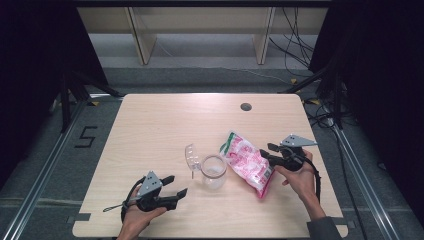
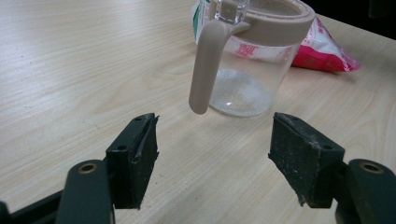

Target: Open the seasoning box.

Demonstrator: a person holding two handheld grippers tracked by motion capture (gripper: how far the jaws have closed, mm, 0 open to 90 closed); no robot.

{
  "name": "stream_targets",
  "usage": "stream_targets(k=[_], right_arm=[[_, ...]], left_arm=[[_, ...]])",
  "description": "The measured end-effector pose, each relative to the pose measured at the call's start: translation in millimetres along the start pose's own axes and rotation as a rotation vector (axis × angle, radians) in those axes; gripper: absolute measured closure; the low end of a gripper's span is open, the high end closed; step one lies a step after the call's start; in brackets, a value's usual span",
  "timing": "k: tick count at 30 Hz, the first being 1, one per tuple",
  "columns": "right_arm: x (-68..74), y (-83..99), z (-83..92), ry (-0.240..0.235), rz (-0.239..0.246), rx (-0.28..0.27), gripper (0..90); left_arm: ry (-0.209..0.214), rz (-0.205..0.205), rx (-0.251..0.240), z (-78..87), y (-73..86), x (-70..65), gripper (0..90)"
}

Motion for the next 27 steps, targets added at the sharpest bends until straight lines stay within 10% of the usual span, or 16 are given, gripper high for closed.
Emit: stream_targets(k=[27], right_arm=[[-1.7, 7.1, -42.9, -0.11, -0.056, 0.095, 57.1]], left_arm=[[0.003, 0.01, 0.006, -2.1, 1.3, -1.4, 30.1]])
Point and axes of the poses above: each handheld gripper's, and its own axes: z roughly backward along the jaws, y roughly out of its underside, x roughly to its left, the point moved 9 cm from there along -z, roughly forward along the jaws, and after that the axes turned 1 degree about y, right-handed, at the moved point
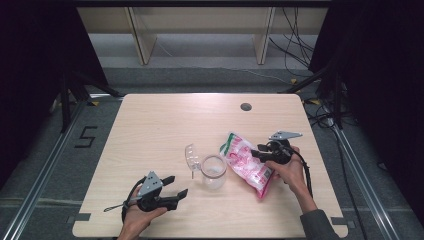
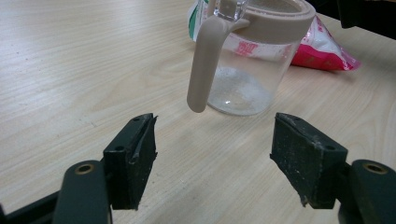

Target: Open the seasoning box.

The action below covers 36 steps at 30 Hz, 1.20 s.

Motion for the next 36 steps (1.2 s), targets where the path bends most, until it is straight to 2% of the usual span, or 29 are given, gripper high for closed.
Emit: stream_targets(k=[2, 5, 6, 7, 8, 10, 12, 14, 15, 16, 19, 20, 22, 23, 25, 26, 27, 28, 29, 30, 31, 32, 33, 34, 35, 36], right_arm=[[-0.7, 1.7, -0.2, -0.01, -0.027, 0.007, 57.4], [1.4, 4.0, -1.6, -0.039, -0.055, 0.009, 62.6], [1.6, 4.5, -1.5, -0.037, -0.049, 0.012, 65.3], [0.0, 3.9, -0.6, -0.019, -0.024, 0.009, 67.8], [0.9, 2.7, -1.3, -0.022, -0.005, -0.007, 69.7], [0.8, 3.2, -1.0, 0.005, 0.023, -0.002, 72.1], [1.3, 2.5, -1.0, 0.001, 0.036, -0.005, 74.3], [0.1, 2.5, -0.5, -0.004, 0.028, -0.016, 76.2], [2.6, 3.7, 0.9, -0.014, -0.013, -0.011, 77.4], [-1.5, 2.9, 1.9, -0.005, 0.013, -0.019, 78.3], [-3.5, 2.3, 3.7, -0.004, 0.022, -0.027, 80.1], [-3.8, 2.4, 4.6, -0.004, 0.029, -0.024, 80.5], [-5.6, 2.6, 6.9, 0.03, 0.033, -0.022, 81.4], [-5.8, 2.8, 8.0, 0.022, 0.045, -0.017, 81.9], [-7.2, 3.5, 12.5, 0.042, 0.042, -0.02, 83.4], [-6.7, 4.7, 16.1, 0.053, 0.026, -0.021, 89.3], [-9.3, 3.5, 20.0, 0.045, 0.043, -0.04, 89.8], [-11.3, 5.6, 24.3, 0.065, 0.047, -0.029, 90.0], [-10.8, 8.7, 27.0, 0.063, 0.038, -0.023, 90.0], [-12.7, 10.7, 29.8, 0.056, 0.051, -0.026, 90.0], [-14.2, 12.9, 32.4, 0.056, 0.046, -0.024, 90.0], [-13.6, 13.7, 33.9, 0.052, 0.013, -0.037, 90.0], [-16.1, 14.4, 35.5, 0.047, 0.022, -0.041, 90.0], [-13.1, 17.0, 37.7, 0.052, -0.01, -0.033, 90.0], [-15.9, 17.7, 39.9, 0.069, 0.034, -0.033, 90.0], [-14.8, 19.4, 42.5, 0.08, 0.041, -0.027, 90.0]], left_arm=[[0.002, -0.001, -0.001, 0.0, 0.0, 0.3, 29.9], [-0.004, 0.008, -0.002, 0.1, 0.3, 2.0, 29.5], [-0.002, 0.01, -0.003, 0.2, 0.2, 1.9, 29.4], [-0.003, 0.009, -0.004, 0.3, 0.1, 2.0, 29.4], [-0.004, 0.009, -0.003, 0.3, 0.2, 2.2, 29.4], [-0.006, 0.01, -0.004, 0.6, 0.0, 2.4, 29.4], [-0.006, 0.01, -0.005, 1.0, -0.2, 2.1, 29.4], [-0.017, 0.016, -0.008, 1.4, -0.4, 2.8, 29.4], [-0.02, 0.01, 0.001, 2.4, 0.2, 3.9, 29.4], [-0.014, 0.001, 0.001, 2.9, 0.0, 4.2, 29.4], [-0.016, 0.025, -0.014, 2.0, -1.0, 4.2, 29.5], [-0.015, 0.024, -0.015, 2.2, -1.1, 4.2, 29.5], [-0.017, 0.016, -0.008, 2.9, -0.5, 4.4, 29.5], [-0.022, 0.018, -0.007, 3.1, -0.4, 4.5, 29.5], [-0.015, 0.015, -0.008, 3.2, -0.5, 4.2, 29.5], [-0.02, 0.024, -0.017, 3.1, -1.2, 3.7, 29.5], [-0.025, 0.01, -0.005, 4.6, -0.5, 5.3, 29.5], [-0.02, 0.01, -0.01, 4.5, -1.0, 5.6, 29.5], [-0.024, 0.018, -0.011, 4.7, -1.2, 5.9, 29.5], [-0.018, 0.018, -0.011, 4.7, -1.4, 5.7, 29.5], [-0.021, 0.018, -0.012, 4.7, -1.5, 5.6, 29.5], [-0.021, 0.015, -0.01, 4.8, -1.2, 5.4, 29.5], [-0.025, 0.013, -0.006, 4.8, -1.0, 5.3, 29.5], [-0.02, 0.015, -0.011, 4.6, -1.3, 4.4, 29.5], [-0.017, 0.013, -0.012, 5.0, -1.5, 3.8, 29.5], [-0.017, 0.009, -0.008, 5.7, -1.5, 3.8, 29.5]])
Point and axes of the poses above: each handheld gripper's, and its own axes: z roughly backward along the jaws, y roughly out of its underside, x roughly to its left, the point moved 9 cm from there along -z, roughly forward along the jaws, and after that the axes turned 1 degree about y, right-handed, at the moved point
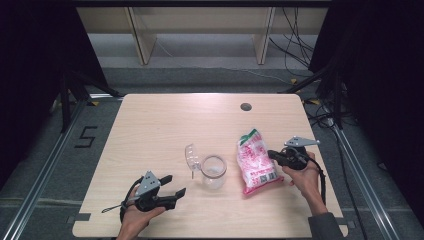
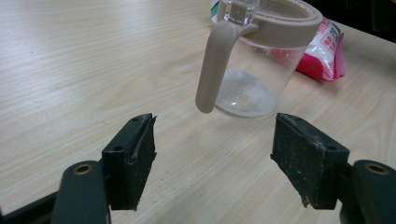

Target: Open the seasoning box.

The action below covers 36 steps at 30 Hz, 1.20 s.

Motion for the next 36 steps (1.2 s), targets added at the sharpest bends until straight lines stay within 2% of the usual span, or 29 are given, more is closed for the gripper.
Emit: stream_targets(k=[1, 2, 4, 5, 6, 9, 11, 13, 14, 16, 17, 18, 20, 22, 23, 24, 25, 27, 28, 29, 30, 31, 32, 33, 34, 35, 36], right_arm=[[3.6, 2.7, 3.5, 0.007, -0.037, 0.011, 90.0], [0.4, 3.8, 5.9, 0.01, -0.009, 0.008, 90.0], [1.0, 7.0, 10.4, 0.017, -0.024, -0.003, 90.0], [4.3, 9.6, 12.7, 0.022, -0.051, 0.001, 90.0], [2.7, 11.3, 15.7, 0.024, -0.023, 0.006, 90.0], [4.6, 18.7, 24.8, 0.015, -0.043, -0.012, 90.0], [9.5, 25.4, 33.0, 0.017, -0.073, -0.003, 90.0], [12.9, 31.2, 39.8, 0.015, -0.063, -0.008, 90.0], [18.3, 34.4, 43.9, 0.007, -0.096, 0.002, 90.0], [18.7, 37.3, 46.7, 0.016, -0.051, -0.022, 90.0], [24.0, 39.7, 48.6, 0.018, -0.08, -0.018, 90.0], [24.2, 40.5, 49.9, 0.018, -0.053, -0.022, 90.0], [31.8, 44.3, 53.2, 0.019, -0.081, -0.012, 90.0], [34.1, 46.2, 54.5, 0.02, -0.077, -0.023, 90.0], [35.2, 47.7, 55.5, 0.018, -0.104, -0.017, 89.3], [33.5, 48.1, 56.8, 0.006, -0.105, -0.029, 87.1], [36.0, 49.5, 59.2, 0.008, -0.162, -0.021, 83.9], [29.7, 49.2, 60.9, 0.017, -0.154, -0.046, 70.4], [28.4, 48.4, 61.6, 0.022, -0.196, -0.062, 62.8], [24.5, 47.0, 61.8, 0.045, -0.211, -0.087, 58.1], [21.8, 48.7, 63.6, 0.06, -0.217, -0.073, 53.8], [22.8, 50.2, 63.6, 0.064, -0.269, -0.065, 50.6], [17.3, 50.7, 62.3, 0.074, -0.25, -0.074, 49.5], [15.1, 50.2, 60.1, 0.072, -0.254, -0.1, 48.4], [17.7, 51.0, 61.4, 0.069, -0.306, -0.085, 46.3], [15.7, 50.3, 61.3, 0.077, -0.314, -0.099, 44.2], [11.1, 49.9, 60.8, 0.082, -0.288, -0.104, 42.7]], left_arm=[[-0.004, 0.002, -0.004, 0.3, -0.5, 0.5, 29.5], [0.0, 0.011, -0.011, 0.0, -1.1, 0.6, 29.5], [-0.002, -0.011, -0.007, 1.2, -1.3, 3.0, 29.5], [-0.005, 0.013, -0.011, 1.1, -0.9, 2.4, 29.5], [-0.005, 0.011, -0.011, 1.4, -1.0, 2.7, 29.5], [-0.009, 0.012, -0.01, 2.0, -1.1, 2.9, 29.5], [-0.006, 0.012, -0.01, 1.8, -0.9, 2.3, 29.5], [-0.004, 0.015, -0.01, 1.3, -0.8, 2.1, 29.5], [-0.001, 0.017, -0.01, 1.0, -0.7, 1.7, 29.6], [-0.007, 0.006, -0.002, 1.4, -0.3, 1.8, 29.5], [-0.003, -0.009, -0.003, 1.3, -0.7, 2.2, 29.5], [-0.001, 0.001, -0.01, 0.7, -1.4, 1.1, 29.5], [0.002, -0.015, -0.005, 1.2, -1.3, 1.5, 29.5], [0.0, -0.012, -0.009, 0.9, -1.6, 1.4, 29.5], [-0.005, -0.012, -0.001, 1.5, -1.2, 1.7, 29.5], [0.005, -0.001, -0.017, 0.2, -2.2, 0.4, 29.5], [0.006, -0.002, -0.015, 0.4, -2.0, 0.5, 29.6], [0.002, -0.008, -0.004, 1.2, -1.0, 2.1, 29.5], [-0.005, -0.005, -0.003, 1.3, -1.0, 2.3, 29.6], [-0.003, -0.006, -0.003, 1.2, -0.8, 2.4, 29.5], [-0.003, -0.005, -0.003, 1.0, -0.7, 2.2, 29.5], [-0.002, -0.008, -0.003, 0.8, -0.6, 2.2, 29.5], [-0.002, -0.001, -0.007, 0.2, -0.7, 1.4, 29.5], [-0.004, 0.008, -0.004, 0.3, 0.0, 0.9, 29.5], [0.003, 0.008, -0.007, -0.2, -0.2, 0.2, 29.5], [0.004, 0.009, -0.007, -0.1, -0.2, 0.1, 29.5], [0.003, 0.009, -0.007, -0.2, -0.1, 0.3, 29.6]])
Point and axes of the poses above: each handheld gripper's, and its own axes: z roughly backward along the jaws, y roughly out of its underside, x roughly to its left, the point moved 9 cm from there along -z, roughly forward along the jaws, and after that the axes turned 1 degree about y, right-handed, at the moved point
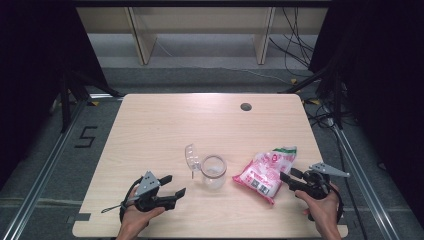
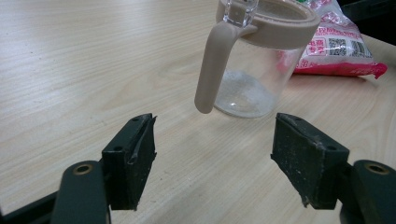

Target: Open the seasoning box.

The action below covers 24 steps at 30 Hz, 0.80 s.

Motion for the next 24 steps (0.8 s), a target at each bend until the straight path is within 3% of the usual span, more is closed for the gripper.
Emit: stream_targets(k=[1, 2, 4, 5, 6, 10, 11, 12, 13, 14, 15, 16, 18, 19, 22, 24], right_arm=[[-1.4, -0.3, -0.3, 0.021, -0.024, -0.002, 40.9], [-5.0, -1.5, -0.6, 0.022, -0.016, -0.004, 39.9], [-7.2, -2.8, -2.5, 0.015, -0.046, -0.008, 39.7], [-4.0, -2.5, -2.9, 0.014, -0.1, -0.002, 39.5], [-8.9, -4.4, -5.0, 0.018, -0.054, -0.007, 39.1], [-13.5, -7.7, -13.6, 0.023, -0.086, -0.003, 38.9], [-15.8, -8.5, -16.6, 0.02, -0.074, -0.009, 38.9], [-18.2, -6.5, -17.9, 0.036, -0.067, 0.026, 38.7], [-18.9, -7.8, -21.3, 0.034, -0.063, 0.007, 38.7], [-16.3, -6.7, -21.9, 0.031, -0.1, 0.025, 38.8], [-19.6, -7.2, -23.5, 0.029, -0.068, 0.036, 38.9], [-15.6, -6.5, -24.9, 0.018, -0.111, 0.046, 39.2], [-18.5, -6.4, -31.7, 0.026, -0.067, 0.051, 40.6], [-16.5, -6.9, -36.1, 0.008, -0.071, 0.05, 41.1], [-17.2, -7.7, -40.7, 0.013, -0.05, 0.068, 46.3], [-16.7, -8.8, -46.6, 0.013, -0.064, 0.058, 49.7]], left_arm=[[-0.006, 0.0, 0.003, 0.4, 0.2, 0.4, 29.5], [-0.009, 0.001, 0.003, 0.6, 0.3, 0.6, 29.5], [-0.008, 0.009, -0.001, 0.6, -0.1, 0.3, 29.5], [-0.008, 0.003, 0.006, 1.3, 0.3, 1.0, 29.5], [-0.006, -0.002, 0.004, 1.3, 0.0, 1.1, 29.5], [-0.002, -0.018, 0.005, 1.0, 0.0, 1.8, 29.5], [-0.006, -0.011, 0.01, 1.1, 0.4, 1.9, 29.5], [-0.004, 0.007, 0.002, 0.1, 0.4, 1.3, 29.6], [0.002, 0.007, 0.002, -0.2, 0.4, 1.4, 29.5], [0.002, 0.008, 0.002, -0.4, 0.5, 1.5, 29.5], [0.0, 0.008, 0.004, -0.3, 0.6, 1.6, 29.6], [0.002, 0.008, 0.005, -0.5, 0.7, 1.7, 29.5], [0.003, 0.008, 0.0, -0.5, 0.1, 1.6, 29.5], [0.004, 0.01, 0.0, -0.3, -0.2, 1.7, 29.6], [-0.005, 0.014, -0.004, 0.3, -1.2, 3.0, 29.6], [-0.007, 0.024, -0.009, 0.0, -1.8, 2.9, 29.5]])
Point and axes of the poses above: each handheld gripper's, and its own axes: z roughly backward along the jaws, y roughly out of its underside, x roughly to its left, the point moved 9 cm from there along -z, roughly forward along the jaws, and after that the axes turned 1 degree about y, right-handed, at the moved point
